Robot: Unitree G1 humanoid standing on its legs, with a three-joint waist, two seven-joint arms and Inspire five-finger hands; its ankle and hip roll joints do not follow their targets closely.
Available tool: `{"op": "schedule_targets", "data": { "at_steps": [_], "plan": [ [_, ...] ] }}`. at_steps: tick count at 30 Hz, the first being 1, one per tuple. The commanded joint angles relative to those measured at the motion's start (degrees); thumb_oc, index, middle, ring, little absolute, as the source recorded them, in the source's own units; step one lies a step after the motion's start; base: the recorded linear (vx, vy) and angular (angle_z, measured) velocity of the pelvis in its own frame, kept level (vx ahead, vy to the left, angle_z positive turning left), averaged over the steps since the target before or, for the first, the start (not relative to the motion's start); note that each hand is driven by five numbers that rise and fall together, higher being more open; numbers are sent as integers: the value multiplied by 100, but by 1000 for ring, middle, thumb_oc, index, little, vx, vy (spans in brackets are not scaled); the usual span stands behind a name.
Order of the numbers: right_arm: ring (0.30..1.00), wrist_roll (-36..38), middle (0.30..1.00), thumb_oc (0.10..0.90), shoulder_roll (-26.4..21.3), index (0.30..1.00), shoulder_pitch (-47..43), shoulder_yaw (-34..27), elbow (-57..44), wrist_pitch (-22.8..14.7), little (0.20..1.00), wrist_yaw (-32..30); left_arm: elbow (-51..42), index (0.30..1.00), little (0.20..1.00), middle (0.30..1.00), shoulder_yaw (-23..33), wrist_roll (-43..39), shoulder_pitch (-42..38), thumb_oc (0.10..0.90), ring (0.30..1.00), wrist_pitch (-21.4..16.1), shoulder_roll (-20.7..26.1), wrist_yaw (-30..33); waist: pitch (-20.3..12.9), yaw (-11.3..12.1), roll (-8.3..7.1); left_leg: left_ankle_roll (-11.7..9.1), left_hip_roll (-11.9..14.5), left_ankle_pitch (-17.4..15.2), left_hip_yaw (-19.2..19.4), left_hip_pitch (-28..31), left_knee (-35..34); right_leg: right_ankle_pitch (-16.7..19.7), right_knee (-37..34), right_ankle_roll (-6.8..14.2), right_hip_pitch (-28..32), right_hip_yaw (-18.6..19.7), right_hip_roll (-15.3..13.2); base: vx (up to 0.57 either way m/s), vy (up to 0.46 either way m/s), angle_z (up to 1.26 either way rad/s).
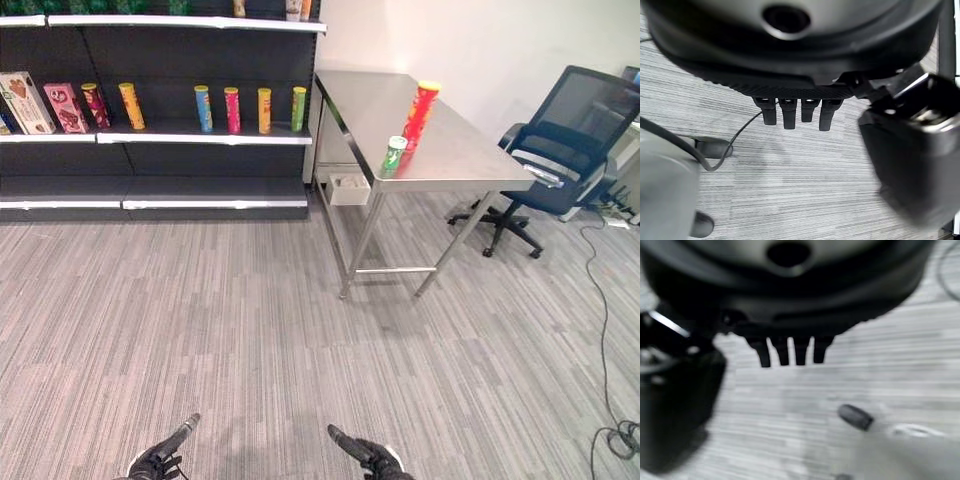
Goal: Put the goods on the table back onto the shelves and tidy them up.
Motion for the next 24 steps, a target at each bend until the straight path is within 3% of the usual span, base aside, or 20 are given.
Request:
{"op": "schedule_targets", "data": {
  "at_steps": [1,19,20,21,24],
  "plan": [
    [900,66,900,800,-211,900,-224,85,-1,-198,900,-7,-17,900,900,900,-67,-38,-450,800,900,-336,105,2,190,125,-96,-378,81,150,234,80,-266,45,-244,775,394,-75,-518,0,0,0],
    [900,95,900,800,-274,900,-257,59,-70,-199,900,-72,10,900,900,900,-87,-76,-495,800,900,-302,63,31,388,102,-76,-433,217,167,308,140,-83,-14,-244,678,395,96,-384,6,-31,-4],
    [900,154,900,800,-294,900,-318,85,-139,-228,900,-96,-62,900,900,900,-116,-152,-588,800,900,-308,69,53,551,112,-138,-490,280,76,248,-202,534,-11,-244,617,355,116,-364,-41,-94,-2],
    [900,154,900,800,-294,900,-319,85,-138,-229,900,-96,-61,900,900,900,-116,-152,-589,800,900,-308,69,53,547,107,-138,-491,282,68,243,-218,552,-11,-244,616,350,112,-363,-51,-129,2],
    [900,208,900,800,-352,900,-303,145,-313,-258,900,-101,-195,900,900,900,-166,-255,-659,800,900,-323,75,82,762,136,-182,-656,392,386,132,-794,1624,-65,-244,486,409,91,-290,-24,-88,-1]
  ]
}}
